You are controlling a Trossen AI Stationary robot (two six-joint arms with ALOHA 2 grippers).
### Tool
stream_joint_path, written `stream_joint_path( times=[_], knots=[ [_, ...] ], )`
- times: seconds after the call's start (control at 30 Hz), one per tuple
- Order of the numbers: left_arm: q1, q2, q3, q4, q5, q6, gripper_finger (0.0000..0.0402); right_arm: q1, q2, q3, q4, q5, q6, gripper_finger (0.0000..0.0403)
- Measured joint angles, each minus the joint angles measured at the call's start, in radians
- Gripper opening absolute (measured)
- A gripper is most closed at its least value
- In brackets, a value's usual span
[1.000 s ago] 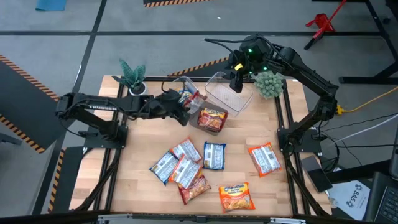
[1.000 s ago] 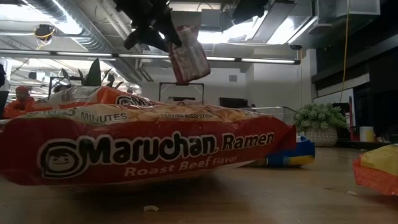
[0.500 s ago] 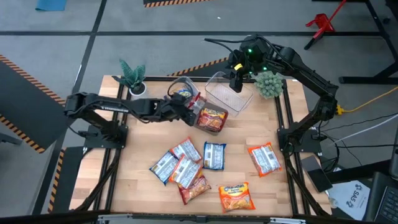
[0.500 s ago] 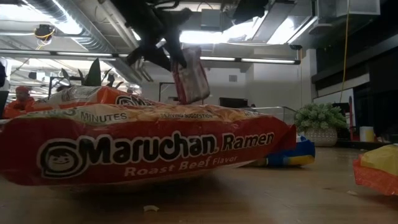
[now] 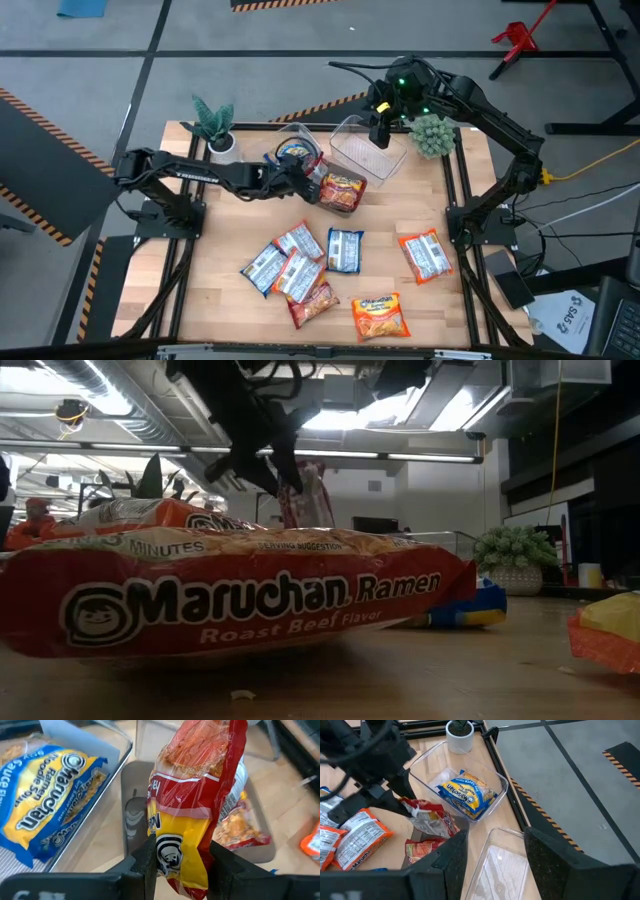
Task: Sort Maruchan noodles
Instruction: Put the red noodle pack into the gray bin, then put the blue noodle pack into the left transparent bin
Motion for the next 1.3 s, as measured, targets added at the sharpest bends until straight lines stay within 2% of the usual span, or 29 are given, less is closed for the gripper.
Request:
stream_joint_path(
  times=[0.5, 0.73, 1.03, 1.13, 1.3],
  knots=[
    [0.02, 0.074, 0.0, 0.01, 0.031, -0.025, 0.0121, 0.0, 0.0, 0.0, -0.001, -0.003, 0.0, 0.0184],
    [0.049, 0.074, 0.0, 0.007, 0.055, -0.018, 0.0153, 0.0, 0.0, 0.0, -0.01, -0.058, 0.001, 0.0184],
    [0.084, 0.073, 0.0, 0.007, 0.075, -0.01, 0.0215, 0.0, 0.0, 0.0, -0.077, -0.096, 0.001, 0.0184],
    [0.108, 0.051, 0.0, 0.031, 0.139, 0.066, 0.0227, 0.0, 0.0, 0.0, -0.122, -0.164, 0.0, 0.0184],
    [0.134, -0.035, 0.0, 0.043, 0.338, 0.217, 0.023, 0.001, 0.0, 0.0, -0.188, -0.244, 0.001, 0.0184]
  ],
)
